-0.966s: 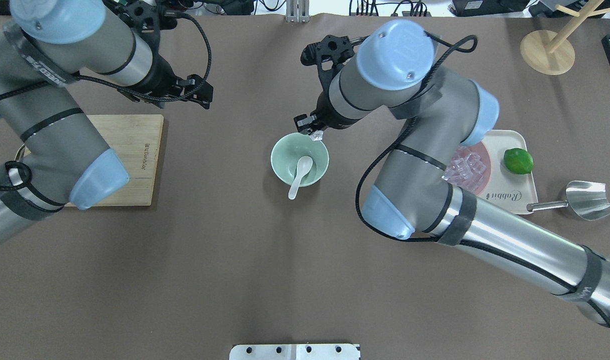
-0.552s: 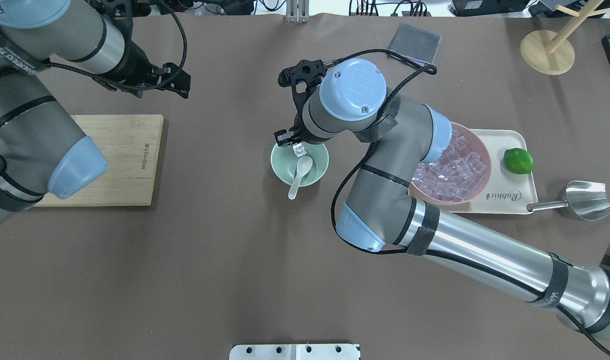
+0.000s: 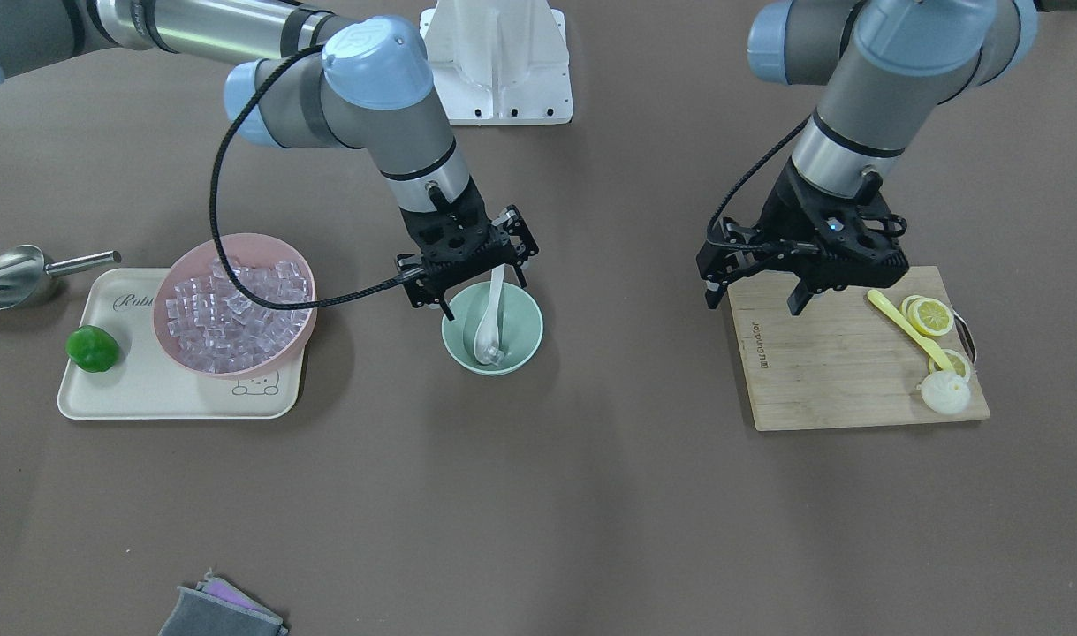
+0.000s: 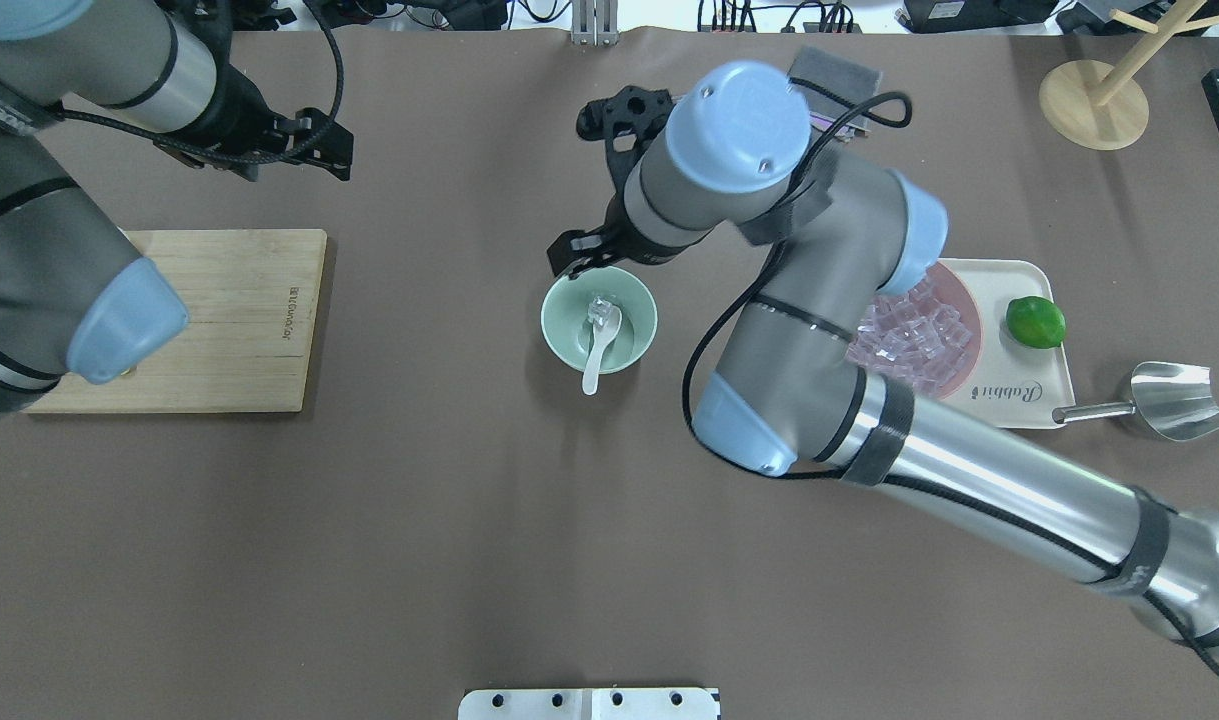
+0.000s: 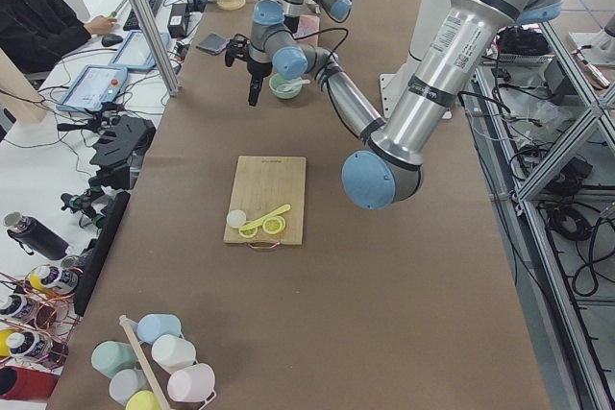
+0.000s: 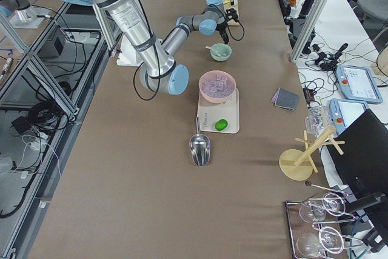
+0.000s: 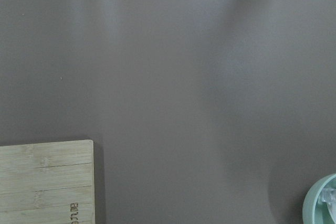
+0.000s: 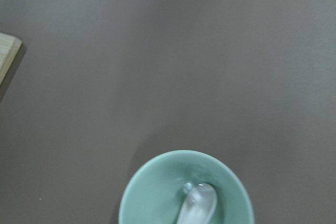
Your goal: Put spoon and ice into bowl
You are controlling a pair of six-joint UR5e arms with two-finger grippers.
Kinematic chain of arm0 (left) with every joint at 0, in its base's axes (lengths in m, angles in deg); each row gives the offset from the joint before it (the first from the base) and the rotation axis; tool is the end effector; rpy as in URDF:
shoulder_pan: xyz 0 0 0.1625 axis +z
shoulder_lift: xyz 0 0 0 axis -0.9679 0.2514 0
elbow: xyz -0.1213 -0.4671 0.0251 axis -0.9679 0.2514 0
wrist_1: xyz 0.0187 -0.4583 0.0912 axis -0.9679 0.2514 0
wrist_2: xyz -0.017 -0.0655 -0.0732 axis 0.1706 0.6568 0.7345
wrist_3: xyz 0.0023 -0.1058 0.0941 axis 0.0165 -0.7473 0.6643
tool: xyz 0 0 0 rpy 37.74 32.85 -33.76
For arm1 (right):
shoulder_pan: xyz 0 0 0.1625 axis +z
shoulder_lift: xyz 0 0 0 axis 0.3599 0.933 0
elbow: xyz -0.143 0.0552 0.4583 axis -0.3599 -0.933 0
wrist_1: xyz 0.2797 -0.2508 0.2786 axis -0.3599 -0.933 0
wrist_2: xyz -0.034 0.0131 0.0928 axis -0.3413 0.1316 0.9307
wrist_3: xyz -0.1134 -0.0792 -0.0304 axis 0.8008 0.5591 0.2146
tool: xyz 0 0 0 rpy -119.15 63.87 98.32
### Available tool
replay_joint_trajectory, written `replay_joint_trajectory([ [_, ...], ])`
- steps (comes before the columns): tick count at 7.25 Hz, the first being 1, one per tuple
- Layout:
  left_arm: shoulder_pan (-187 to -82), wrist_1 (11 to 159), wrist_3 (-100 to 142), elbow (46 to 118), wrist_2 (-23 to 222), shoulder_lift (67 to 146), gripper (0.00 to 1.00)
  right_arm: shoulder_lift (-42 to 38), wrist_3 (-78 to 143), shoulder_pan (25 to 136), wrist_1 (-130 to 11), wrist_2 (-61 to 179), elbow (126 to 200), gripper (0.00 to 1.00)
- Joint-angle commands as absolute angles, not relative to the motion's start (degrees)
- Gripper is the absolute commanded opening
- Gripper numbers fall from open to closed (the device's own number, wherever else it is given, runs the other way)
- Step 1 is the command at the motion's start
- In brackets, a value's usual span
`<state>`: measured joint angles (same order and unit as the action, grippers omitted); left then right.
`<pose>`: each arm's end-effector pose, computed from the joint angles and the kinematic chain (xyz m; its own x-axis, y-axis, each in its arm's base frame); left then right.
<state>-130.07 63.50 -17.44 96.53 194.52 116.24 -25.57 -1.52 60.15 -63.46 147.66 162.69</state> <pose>0.3573 -0.6254 0.2781 0.6258 0.0440 -0.7788 0.2043 0.9543 0.2181 -0.5768 -0.5721 0.1738 0.5529 -0.3093 0.7737 0.0056 0.9299 0.3678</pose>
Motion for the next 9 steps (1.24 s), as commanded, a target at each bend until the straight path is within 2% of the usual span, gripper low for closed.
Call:
replay_joint_trajectory([
  [1, -137.8, 62.87, -16.95, 96.89, 194.87, 114.19, 0.98, -18.21, 8.55, 73.5, -76.58, 161.54, 171.29, 1.0],
  [3, -151.21, 62.69, 1.99, 96.37, 207.72, 107.45, 0.98, -10.54, 25.95, 84.67, -89.32, 163.18, 175.27, 1.0],
  [5, -161.71, 57.46, 21.18, 95.4, 210.25, 101.72, 0.98, -1.07, 48.42, 96.79, -97.63, 162.57, 175.03, 1.0],
  [7, -165.0, 57.93, 32.87, 92.87, 207.48, 90.16, 0.98, 5.81, 60.36, 105.96, -96.95, 163.18, 169.87, 1.0],
  [9, -165.27, 58.38, 32.18, 91.19, 206.38, 87.82, 0.98, 12.05, 60.05, 108.36, -96.42, 165.27, 168.52, 1.0],
])
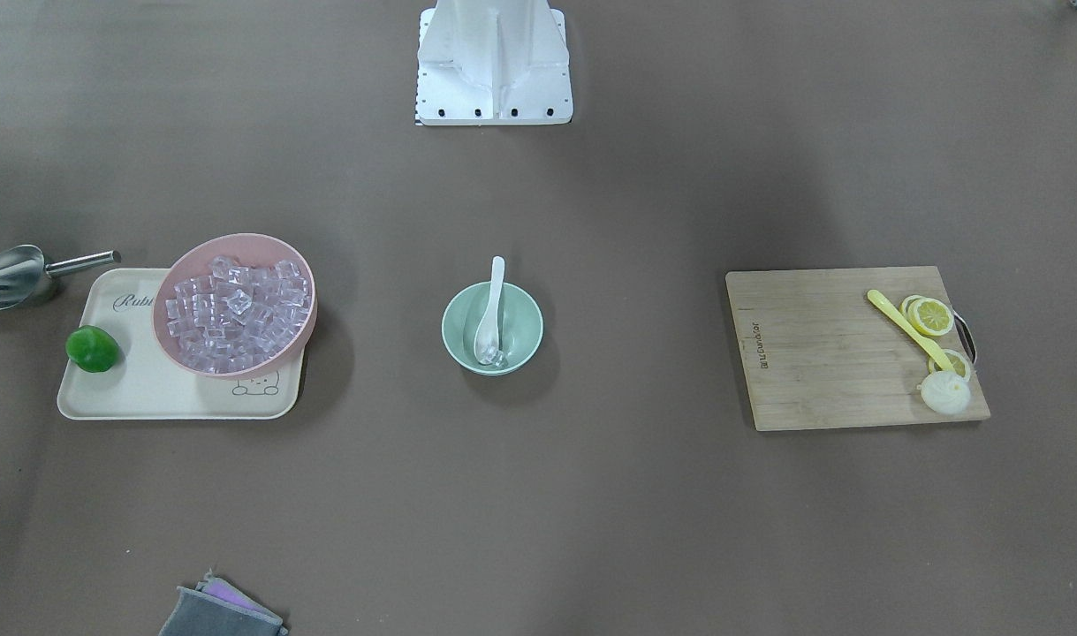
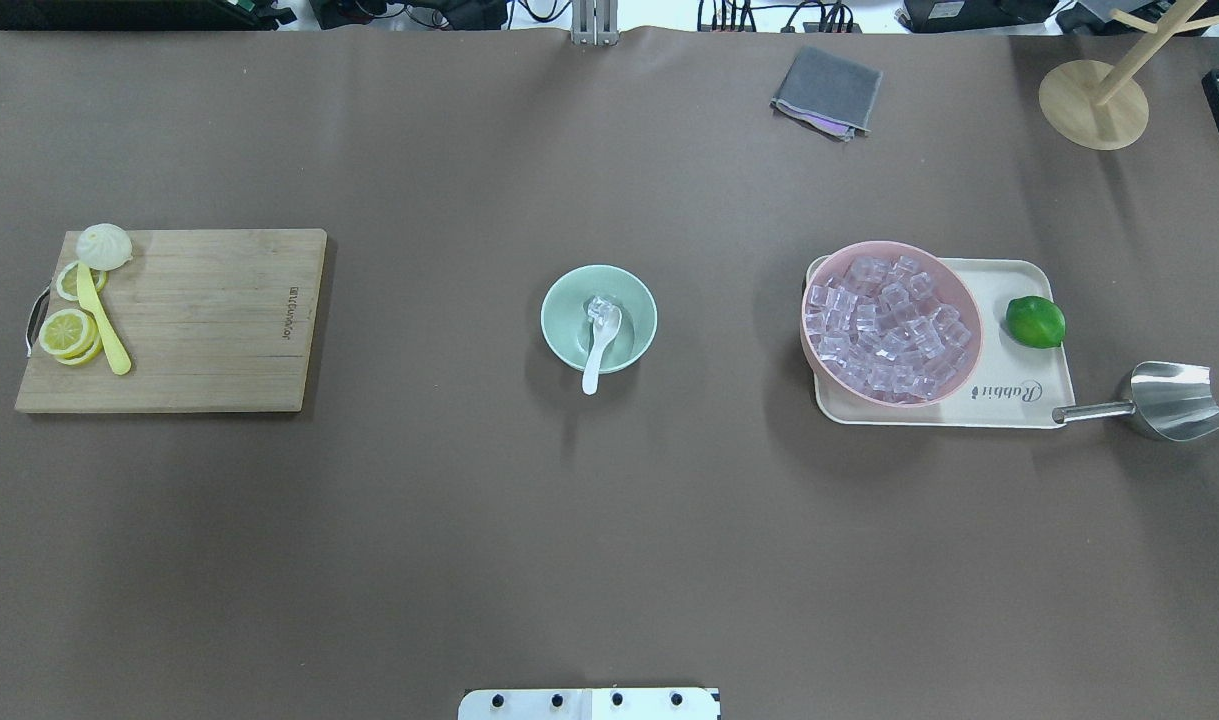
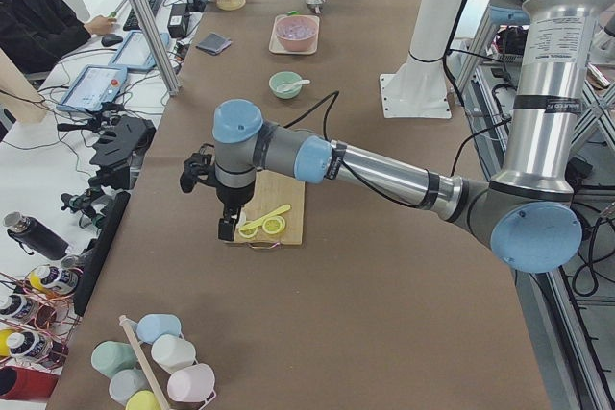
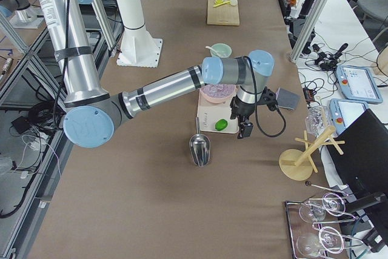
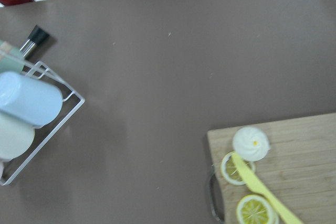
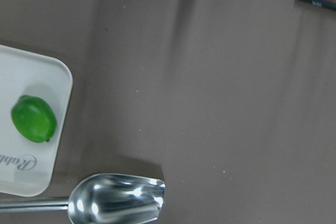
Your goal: Put spoon and ice into bowl
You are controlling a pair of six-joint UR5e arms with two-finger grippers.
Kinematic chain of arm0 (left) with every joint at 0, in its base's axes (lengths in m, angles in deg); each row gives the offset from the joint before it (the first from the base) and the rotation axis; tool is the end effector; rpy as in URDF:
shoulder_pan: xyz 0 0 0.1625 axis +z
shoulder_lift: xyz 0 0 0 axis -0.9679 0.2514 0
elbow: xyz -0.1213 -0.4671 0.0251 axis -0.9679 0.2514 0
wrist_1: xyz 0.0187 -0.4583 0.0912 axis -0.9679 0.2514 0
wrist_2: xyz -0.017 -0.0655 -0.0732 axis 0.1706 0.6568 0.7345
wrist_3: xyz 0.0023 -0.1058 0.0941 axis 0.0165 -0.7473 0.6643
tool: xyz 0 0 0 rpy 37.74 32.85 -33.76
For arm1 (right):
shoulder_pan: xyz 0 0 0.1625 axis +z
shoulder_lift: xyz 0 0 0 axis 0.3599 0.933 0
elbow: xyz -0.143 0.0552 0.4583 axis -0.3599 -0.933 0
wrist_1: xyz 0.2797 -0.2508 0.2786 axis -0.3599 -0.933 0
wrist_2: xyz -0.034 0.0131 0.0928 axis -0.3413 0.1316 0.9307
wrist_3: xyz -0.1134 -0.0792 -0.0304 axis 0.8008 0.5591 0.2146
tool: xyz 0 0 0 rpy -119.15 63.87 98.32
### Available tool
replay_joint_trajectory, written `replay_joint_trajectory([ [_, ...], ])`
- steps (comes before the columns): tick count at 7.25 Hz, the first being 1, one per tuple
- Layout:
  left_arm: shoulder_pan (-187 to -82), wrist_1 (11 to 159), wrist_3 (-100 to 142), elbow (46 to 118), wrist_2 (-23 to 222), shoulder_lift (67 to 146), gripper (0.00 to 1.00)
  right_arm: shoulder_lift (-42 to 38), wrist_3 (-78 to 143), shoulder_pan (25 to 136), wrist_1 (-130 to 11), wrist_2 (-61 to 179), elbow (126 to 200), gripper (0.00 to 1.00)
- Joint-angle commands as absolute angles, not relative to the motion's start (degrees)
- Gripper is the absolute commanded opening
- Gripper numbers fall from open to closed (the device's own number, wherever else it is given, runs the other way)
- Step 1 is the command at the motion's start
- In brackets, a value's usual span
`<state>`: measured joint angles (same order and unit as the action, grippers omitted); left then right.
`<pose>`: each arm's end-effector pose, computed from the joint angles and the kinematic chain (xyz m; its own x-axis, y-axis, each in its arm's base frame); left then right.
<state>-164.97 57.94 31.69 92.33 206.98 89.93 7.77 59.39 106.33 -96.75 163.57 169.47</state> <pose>-0.0400 -0.5817 0.6220 0.7774 0.0751 -0.6246 0.0488 0.9827 0.1789 -0.0035 -0.6051 0.6013 0.7648 -0.2038 0.6112 0.2222 0.9739 0.0467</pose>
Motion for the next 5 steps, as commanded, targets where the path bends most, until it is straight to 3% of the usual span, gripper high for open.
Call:
replay_joint_trajectory([
  [1, -165.35, 58.39, 32.09, 91.0, 206.21, 88.16, 0.98, 14.69, 60.14, 110.2, -94.24, 166.86, 168.61, 1.0],
  [5, -166.76, 57.15, 30.16, 91.09, 206.47, 88.08, 0.98, 16.65, 59.08, 110.39, -90.88, 166.87, 166.42, 1.0],
])
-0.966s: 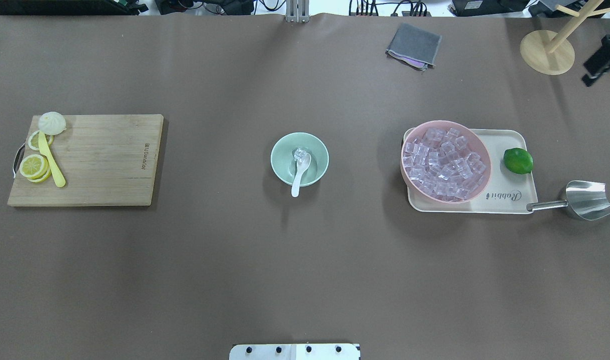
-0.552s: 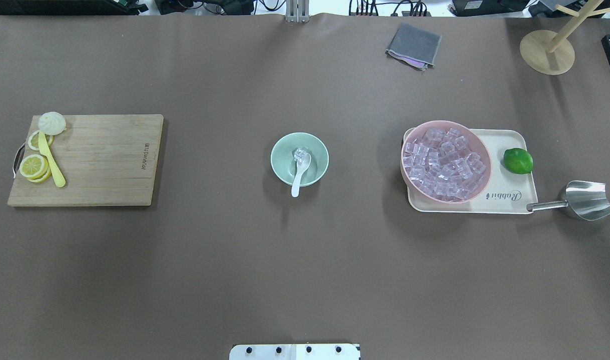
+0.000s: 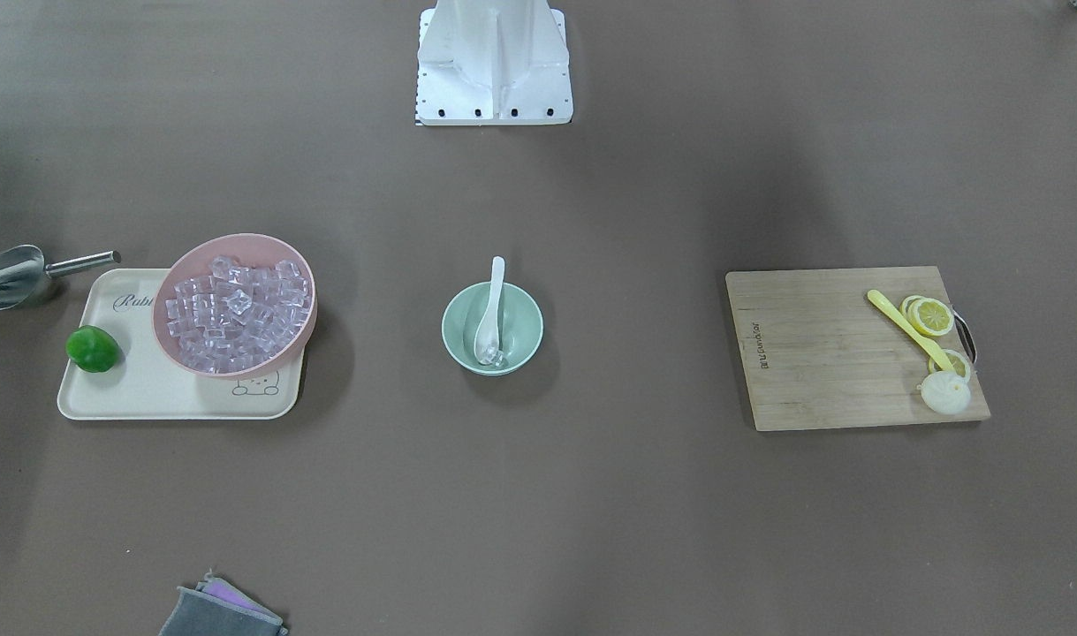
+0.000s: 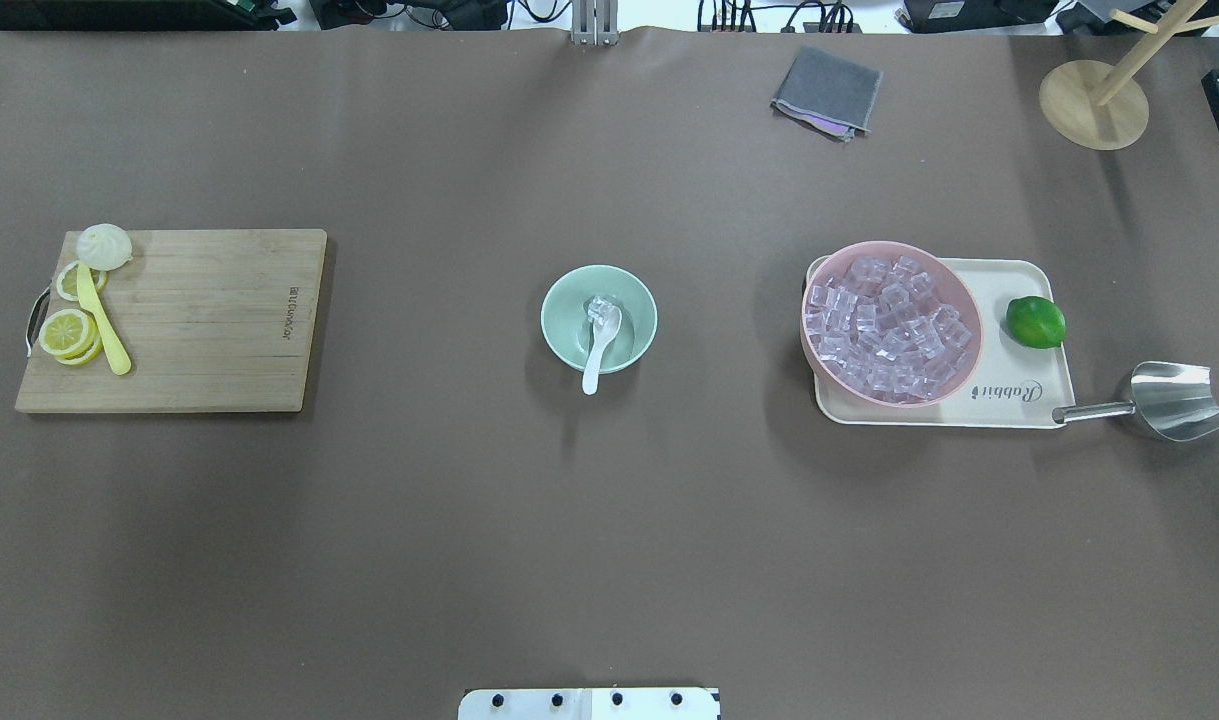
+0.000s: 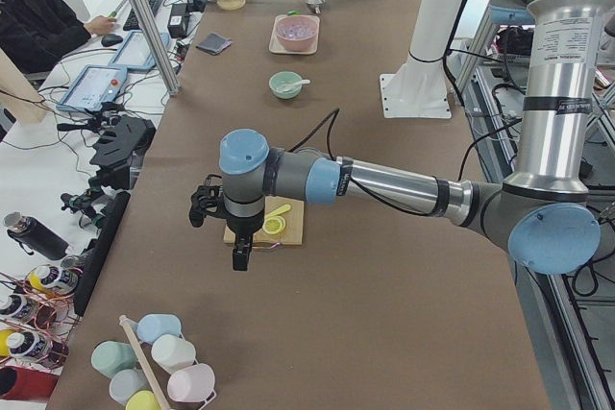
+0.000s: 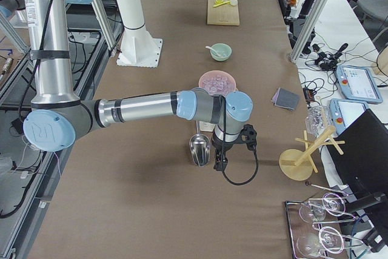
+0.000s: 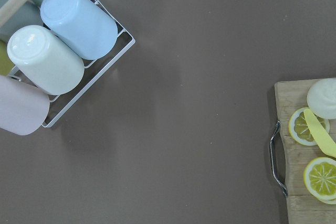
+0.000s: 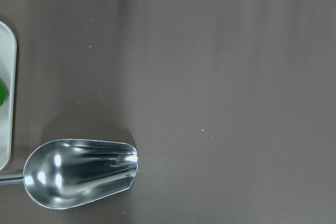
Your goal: Put spoon and ice into bowl
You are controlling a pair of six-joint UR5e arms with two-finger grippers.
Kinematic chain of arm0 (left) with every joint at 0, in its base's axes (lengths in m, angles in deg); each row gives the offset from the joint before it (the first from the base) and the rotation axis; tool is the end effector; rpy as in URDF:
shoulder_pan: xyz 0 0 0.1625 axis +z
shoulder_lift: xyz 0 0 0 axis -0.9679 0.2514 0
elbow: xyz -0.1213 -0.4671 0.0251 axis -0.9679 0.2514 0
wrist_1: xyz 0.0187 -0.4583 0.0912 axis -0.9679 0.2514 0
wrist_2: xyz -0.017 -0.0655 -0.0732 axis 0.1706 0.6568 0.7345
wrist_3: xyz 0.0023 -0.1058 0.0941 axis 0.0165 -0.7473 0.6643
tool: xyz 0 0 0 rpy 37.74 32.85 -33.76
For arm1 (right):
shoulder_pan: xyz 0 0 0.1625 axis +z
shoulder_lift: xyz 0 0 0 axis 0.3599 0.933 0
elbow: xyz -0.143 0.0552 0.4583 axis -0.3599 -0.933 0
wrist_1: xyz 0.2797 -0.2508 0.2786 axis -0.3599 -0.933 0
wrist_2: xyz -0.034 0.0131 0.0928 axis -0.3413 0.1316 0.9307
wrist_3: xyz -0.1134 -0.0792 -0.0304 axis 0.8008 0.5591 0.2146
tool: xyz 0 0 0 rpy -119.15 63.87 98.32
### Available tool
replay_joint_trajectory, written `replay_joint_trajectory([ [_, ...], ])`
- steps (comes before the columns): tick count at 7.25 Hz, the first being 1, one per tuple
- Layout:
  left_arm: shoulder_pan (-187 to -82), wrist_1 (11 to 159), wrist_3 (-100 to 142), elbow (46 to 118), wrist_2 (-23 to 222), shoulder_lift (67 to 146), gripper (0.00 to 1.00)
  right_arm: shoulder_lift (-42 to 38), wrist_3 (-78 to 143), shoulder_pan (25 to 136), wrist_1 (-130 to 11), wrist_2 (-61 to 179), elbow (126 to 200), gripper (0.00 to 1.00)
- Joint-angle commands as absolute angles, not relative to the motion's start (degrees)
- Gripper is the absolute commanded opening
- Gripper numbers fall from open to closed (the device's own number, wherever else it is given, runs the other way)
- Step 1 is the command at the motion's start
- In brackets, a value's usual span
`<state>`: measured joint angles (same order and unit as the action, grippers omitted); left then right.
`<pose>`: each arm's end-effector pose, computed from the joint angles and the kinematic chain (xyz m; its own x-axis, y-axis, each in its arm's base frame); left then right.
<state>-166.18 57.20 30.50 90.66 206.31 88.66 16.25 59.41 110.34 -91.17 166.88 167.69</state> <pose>-0.0534 -0.5694 0.6536 0.7838 -0.0037 -0.6209 0.0865 0.9909 0.1032 0.0333 -0.5443 0.6888 0.7419 -0.0931 0.6640 0.1473 0.9887 -0.0260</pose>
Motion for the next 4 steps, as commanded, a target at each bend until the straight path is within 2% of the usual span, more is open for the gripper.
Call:
replay_joint_trajectory([
  [1, -166.85, 57.5, 30.68, 91.0, 206.47, 87.81, 0.98, 16.74, 59.08, 110.39, -90.88, 166.79, 166.15, 1.0],
  [4, -166.85, 57.42, 30.34, 90.39, 206.47, 87.81, 0.98, 16.3, 58.82, 110.57, -90.88, 166.61, 166.15, 1.0],
])
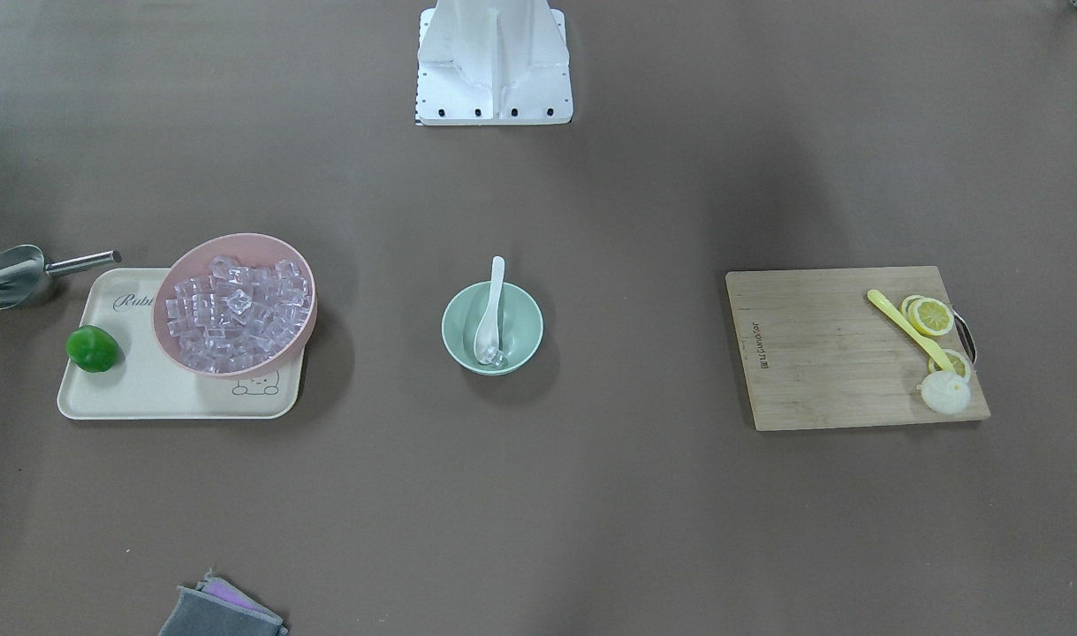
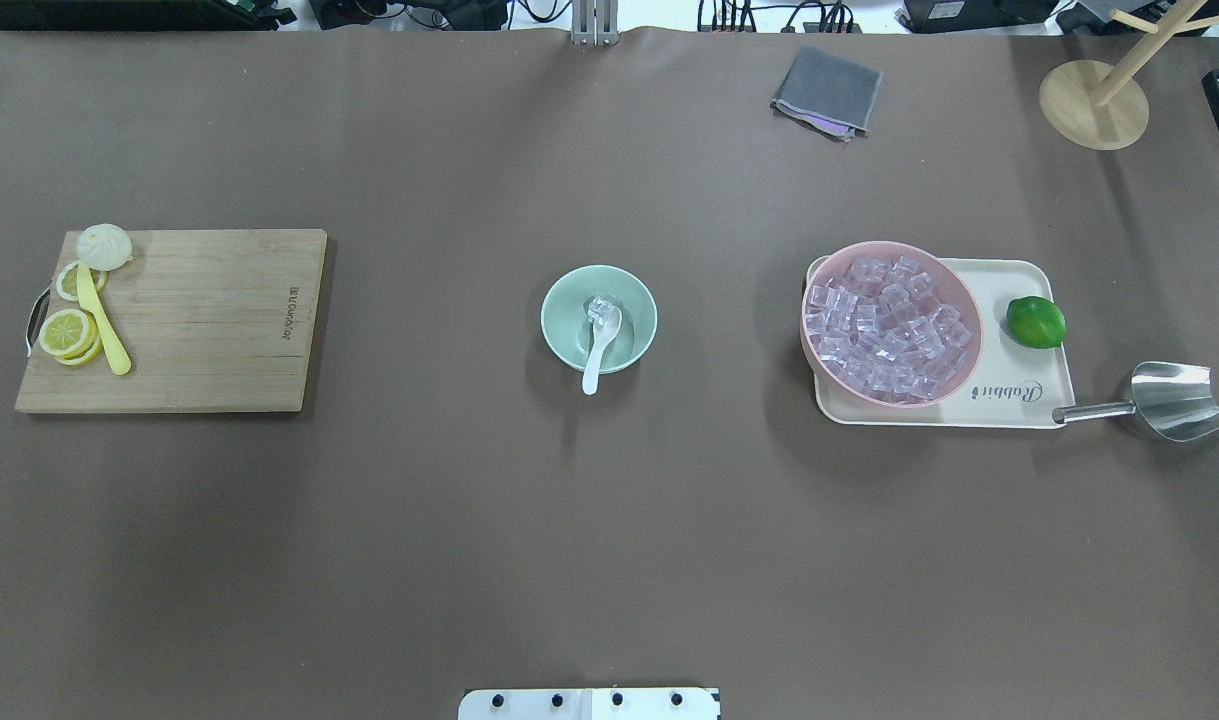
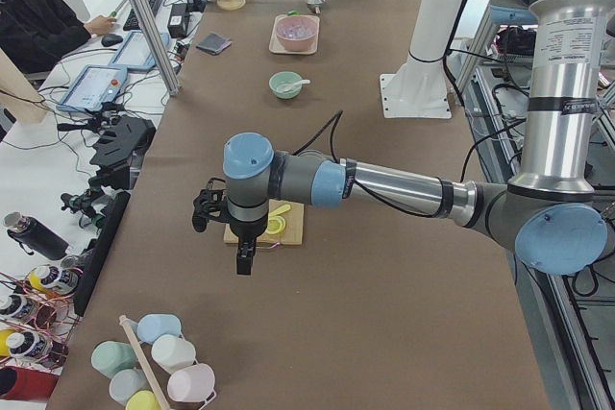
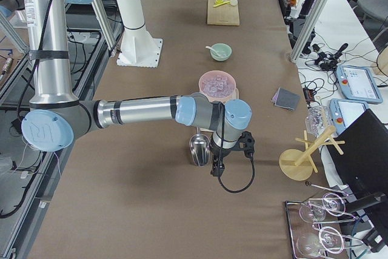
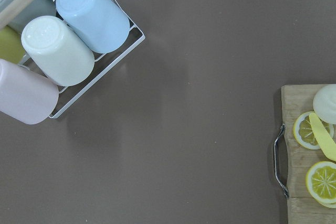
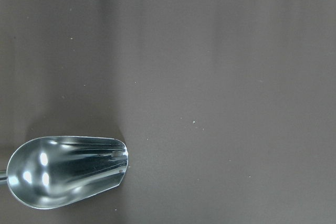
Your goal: Put spoon and ice into bowl
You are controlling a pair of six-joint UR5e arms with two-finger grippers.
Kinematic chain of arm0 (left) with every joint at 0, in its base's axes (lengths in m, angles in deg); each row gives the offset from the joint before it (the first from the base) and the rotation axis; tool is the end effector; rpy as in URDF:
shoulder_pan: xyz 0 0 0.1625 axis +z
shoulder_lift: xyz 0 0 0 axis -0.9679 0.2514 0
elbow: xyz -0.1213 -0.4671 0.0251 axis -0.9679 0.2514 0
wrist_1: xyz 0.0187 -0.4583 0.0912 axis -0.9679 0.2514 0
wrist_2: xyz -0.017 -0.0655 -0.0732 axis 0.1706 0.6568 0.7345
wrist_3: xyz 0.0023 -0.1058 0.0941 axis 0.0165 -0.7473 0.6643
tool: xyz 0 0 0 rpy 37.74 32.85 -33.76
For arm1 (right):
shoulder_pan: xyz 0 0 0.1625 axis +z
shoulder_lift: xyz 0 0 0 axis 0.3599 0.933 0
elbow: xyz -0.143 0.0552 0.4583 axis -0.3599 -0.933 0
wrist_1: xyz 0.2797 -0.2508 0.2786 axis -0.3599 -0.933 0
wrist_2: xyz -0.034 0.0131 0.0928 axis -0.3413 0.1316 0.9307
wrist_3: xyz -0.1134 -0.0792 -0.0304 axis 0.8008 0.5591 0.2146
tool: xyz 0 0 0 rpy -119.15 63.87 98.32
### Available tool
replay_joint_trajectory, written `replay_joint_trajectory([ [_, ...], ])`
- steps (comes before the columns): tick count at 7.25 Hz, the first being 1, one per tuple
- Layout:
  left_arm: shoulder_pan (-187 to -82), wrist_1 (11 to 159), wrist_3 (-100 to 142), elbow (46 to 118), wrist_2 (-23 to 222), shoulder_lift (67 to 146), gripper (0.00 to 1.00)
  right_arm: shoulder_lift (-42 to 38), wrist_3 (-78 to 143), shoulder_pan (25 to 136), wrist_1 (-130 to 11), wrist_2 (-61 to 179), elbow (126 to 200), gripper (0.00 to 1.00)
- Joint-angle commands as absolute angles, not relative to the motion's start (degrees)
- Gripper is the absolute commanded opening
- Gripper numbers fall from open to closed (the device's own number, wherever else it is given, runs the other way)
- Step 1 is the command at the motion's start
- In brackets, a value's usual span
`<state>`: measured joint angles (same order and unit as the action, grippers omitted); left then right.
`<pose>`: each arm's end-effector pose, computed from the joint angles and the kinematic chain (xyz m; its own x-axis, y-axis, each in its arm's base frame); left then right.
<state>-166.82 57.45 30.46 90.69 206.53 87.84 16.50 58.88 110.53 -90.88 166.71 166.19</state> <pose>-0.0592 -0.5621 0.6605 0.7812 -0.0185 -0.6240 0.0979 0.9908 0.0932 0.0354 -0.5411 0.7047 0.7456 -0.0649 0.6633 0.1375 0.9888 -0.0578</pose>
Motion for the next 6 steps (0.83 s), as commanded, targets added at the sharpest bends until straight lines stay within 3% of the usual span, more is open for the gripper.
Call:
replay_joint_trajectory([
  [1, -166.85, 57.42, 30.34, 90.3, 206.47, 87.81, 0.98, 16.21, 58.82, 110.57, -90.88, 166.61, 165.97, 1.0],
  [6, -166.93, 57.77, 30.69, 89.68, 206.39, 87.55, 0.98, 15.95, 58.73, 110.74, -90.88, 167.22, 167.02, 1.0],
])
